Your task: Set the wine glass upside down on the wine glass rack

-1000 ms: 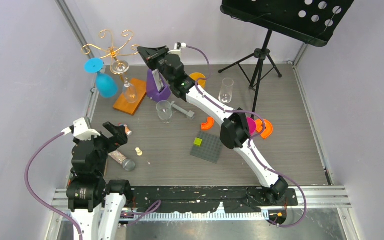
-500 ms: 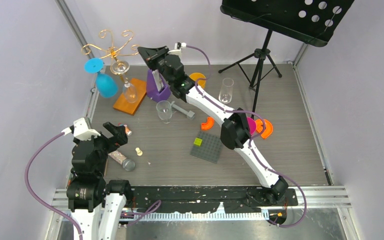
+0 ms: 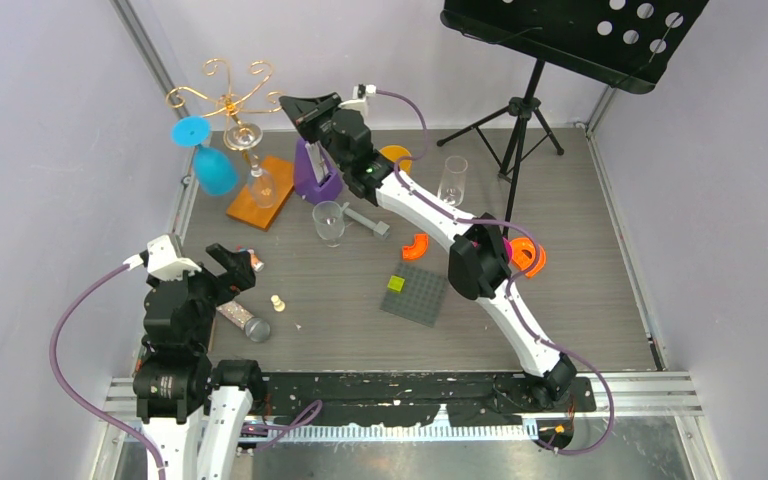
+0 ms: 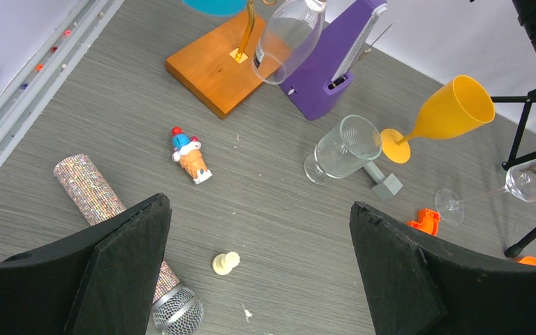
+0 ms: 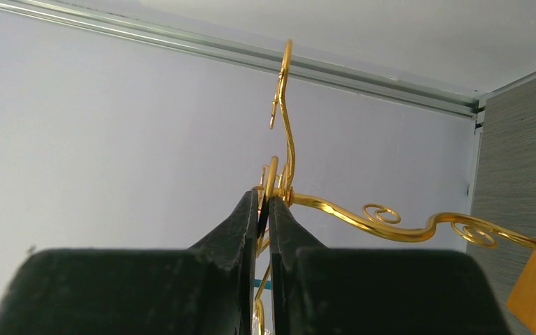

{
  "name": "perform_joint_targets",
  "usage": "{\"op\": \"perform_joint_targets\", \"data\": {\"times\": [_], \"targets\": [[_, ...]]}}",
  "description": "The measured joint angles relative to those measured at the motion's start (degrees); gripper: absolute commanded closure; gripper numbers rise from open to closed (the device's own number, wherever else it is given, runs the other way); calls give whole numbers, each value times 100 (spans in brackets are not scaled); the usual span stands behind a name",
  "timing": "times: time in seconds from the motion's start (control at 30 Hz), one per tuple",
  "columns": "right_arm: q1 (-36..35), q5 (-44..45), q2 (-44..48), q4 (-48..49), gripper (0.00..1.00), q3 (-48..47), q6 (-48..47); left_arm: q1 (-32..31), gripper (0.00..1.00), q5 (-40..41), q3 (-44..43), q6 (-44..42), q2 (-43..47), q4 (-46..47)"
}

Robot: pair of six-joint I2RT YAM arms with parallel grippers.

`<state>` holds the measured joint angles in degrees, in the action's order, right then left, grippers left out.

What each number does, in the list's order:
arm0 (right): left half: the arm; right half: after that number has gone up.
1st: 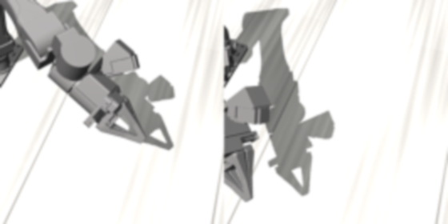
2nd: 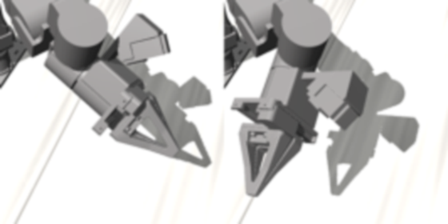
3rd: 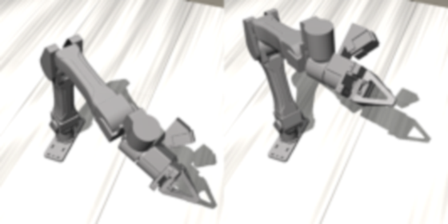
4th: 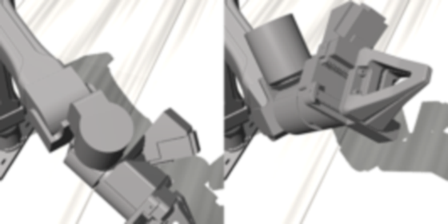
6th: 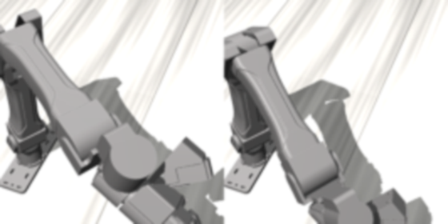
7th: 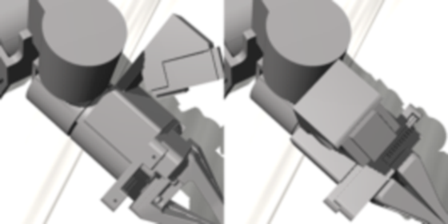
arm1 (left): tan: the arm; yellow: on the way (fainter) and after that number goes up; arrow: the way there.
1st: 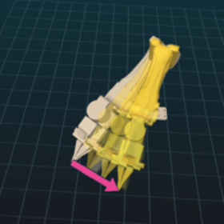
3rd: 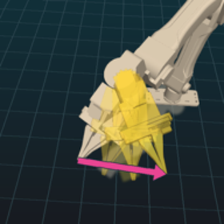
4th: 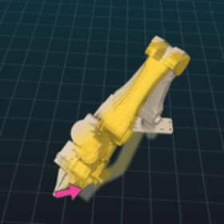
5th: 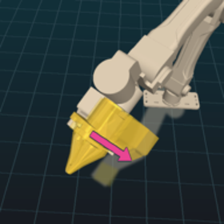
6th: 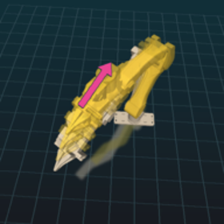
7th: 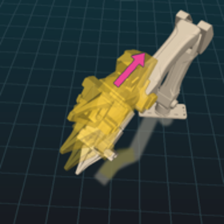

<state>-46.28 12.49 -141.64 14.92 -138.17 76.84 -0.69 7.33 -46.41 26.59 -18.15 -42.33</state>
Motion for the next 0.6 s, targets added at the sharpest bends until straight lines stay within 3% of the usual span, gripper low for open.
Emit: {"op": "perform_joint_targets", "data": {"times": [0.6], "targets": [[-9,59,160,55,95,223,-487,0,4,0,0,4,0,0]]}}
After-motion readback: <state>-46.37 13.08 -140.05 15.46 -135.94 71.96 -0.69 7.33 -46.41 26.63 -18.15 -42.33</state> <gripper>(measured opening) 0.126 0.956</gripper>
